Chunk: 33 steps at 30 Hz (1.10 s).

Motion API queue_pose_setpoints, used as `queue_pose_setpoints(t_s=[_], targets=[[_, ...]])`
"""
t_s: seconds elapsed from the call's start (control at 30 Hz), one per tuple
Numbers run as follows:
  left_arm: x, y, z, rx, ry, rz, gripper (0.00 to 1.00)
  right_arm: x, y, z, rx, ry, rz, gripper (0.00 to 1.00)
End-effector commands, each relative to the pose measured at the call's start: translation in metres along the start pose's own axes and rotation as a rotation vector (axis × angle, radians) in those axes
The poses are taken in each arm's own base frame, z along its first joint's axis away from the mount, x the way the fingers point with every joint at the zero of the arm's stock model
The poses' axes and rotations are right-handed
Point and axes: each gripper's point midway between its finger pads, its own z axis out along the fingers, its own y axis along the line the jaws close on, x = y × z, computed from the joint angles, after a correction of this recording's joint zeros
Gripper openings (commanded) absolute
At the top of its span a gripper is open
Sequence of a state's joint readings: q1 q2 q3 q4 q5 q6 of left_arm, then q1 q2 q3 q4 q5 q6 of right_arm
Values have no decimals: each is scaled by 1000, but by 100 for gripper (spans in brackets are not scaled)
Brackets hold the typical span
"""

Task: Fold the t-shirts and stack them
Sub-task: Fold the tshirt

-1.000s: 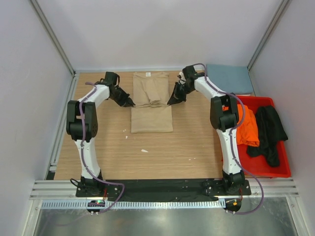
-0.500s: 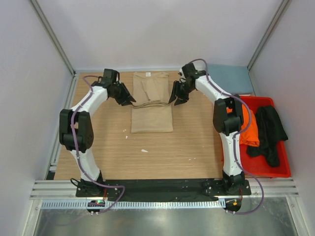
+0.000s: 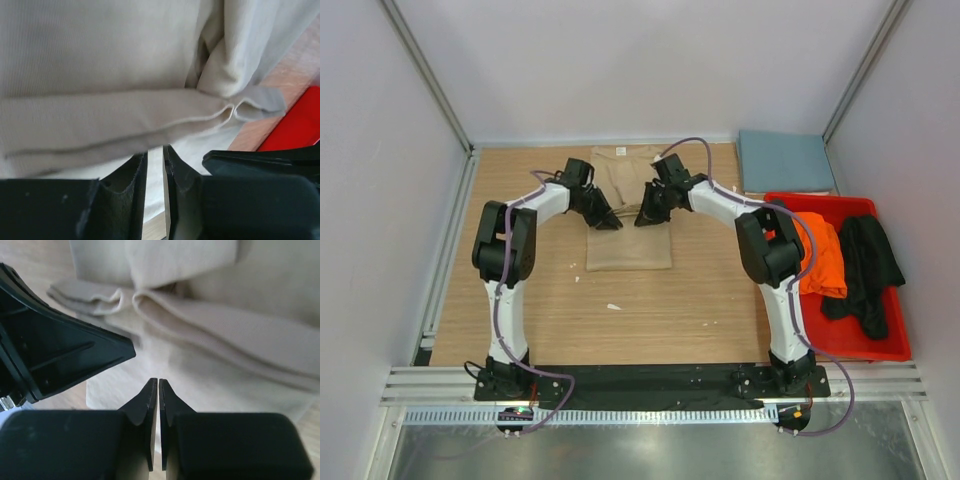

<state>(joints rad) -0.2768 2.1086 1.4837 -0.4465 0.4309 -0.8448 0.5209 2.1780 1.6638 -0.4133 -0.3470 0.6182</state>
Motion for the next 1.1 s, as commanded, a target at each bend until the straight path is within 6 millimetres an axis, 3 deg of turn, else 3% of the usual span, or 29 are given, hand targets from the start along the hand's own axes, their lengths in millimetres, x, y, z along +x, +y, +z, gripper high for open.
queue_pose_setpoints(t_s=[0.0,0.17,0.47,0.73,0.87,0.97,1.07], targets=[[-27,-33,-4,99,-59,29,19,-45,2,4,-6,-133,-6,10],[-41,-37,7,104,-71,28,19,-54,-16,14,40,-123,-14,10],[-59,-38,8,112,-94,6,19,-87,-22,9,35,-151,-25,11],[-67,-32,22,134,-68,-21,19,-93,-41,20,-23,-123,64,11],[-65,-30,41,167,-7,-21,19,-92,-49,29,-66,-101,128,11],[-63,-34,37,186,1,2,19,-94,-57,30,-83,-96,156,11],[-64,-47,17,213,-30,52,24,-102,-54,22,-108,-93,151,12]])
